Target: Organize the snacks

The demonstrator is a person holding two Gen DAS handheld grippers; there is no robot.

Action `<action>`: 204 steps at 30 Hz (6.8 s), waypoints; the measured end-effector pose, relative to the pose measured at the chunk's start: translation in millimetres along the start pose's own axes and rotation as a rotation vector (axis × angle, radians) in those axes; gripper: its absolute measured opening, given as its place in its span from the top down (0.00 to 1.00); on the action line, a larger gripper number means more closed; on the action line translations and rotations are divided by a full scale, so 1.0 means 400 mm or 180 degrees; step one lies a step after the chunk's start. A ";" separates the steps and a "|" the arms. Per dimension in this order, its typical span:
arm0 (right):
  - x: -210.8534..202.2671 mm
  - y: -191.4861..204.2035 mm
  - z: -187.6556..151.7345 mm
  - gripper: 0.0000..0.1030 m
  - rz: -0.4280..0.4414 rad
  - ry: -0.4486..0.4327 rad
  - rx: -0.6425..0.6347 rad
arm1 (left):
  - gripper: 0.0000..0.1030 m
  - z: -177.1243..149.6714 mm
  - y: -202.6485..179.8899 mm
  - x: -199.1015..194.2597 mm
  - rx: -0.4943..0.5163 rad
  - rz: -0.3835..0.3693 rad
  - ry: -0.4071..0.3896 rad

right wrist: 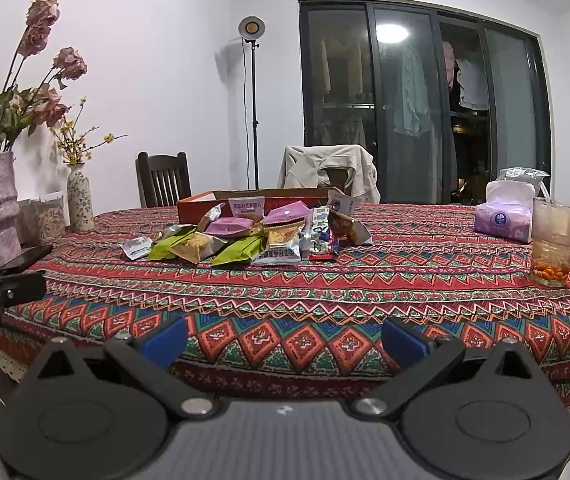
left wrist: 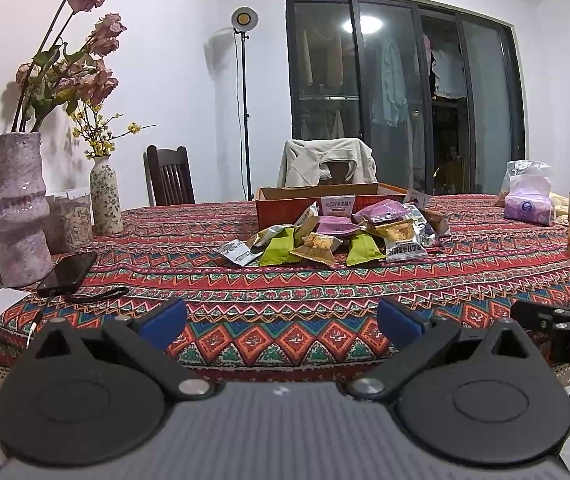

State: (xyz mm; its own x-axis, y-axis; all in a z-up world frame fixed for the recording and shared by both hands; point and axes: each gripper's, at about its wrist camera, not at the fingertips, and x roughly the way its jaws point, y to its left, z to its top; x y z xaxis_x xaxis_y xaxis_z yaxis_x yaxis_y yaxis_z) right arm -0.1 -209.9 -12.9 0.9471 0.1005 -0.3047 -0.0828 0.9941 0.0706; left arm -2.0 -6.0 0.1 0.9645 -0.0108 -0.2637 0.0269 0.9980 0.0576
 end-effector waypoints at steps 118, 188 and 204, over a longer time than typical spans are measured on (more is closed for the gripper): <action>0.636 0.196 0.263 0.21 0.0836 0.0737 0.0100 | 0.25 0.157 0.214 0.794 0.0656 -0.0582 0.0902; 1.544 -0.207 0.629 0.43 0.0356 0.1561 -0.0284 | 0.21 0.506 0.020 1.516 0.0255 -0.0298 0.1382; 1.384 -0.183 0.684 0.19 0.0203 0.1101 -0.0312 | 0.21 0.583 0.078 1.356 0.0049 -0.0331 0.1129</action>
State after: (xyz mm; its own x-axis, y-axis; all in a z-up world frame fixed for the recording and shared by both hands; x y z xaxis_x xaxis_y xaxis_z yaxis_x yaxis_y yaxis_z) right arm 615.2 -238.4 73.2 0.7797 0.1538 -0.6070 -0.1834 0.9829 0.0135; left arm 583.3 4.6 83.6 0.8055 -0.0869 -0.5863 0.1265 0.9916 0.0269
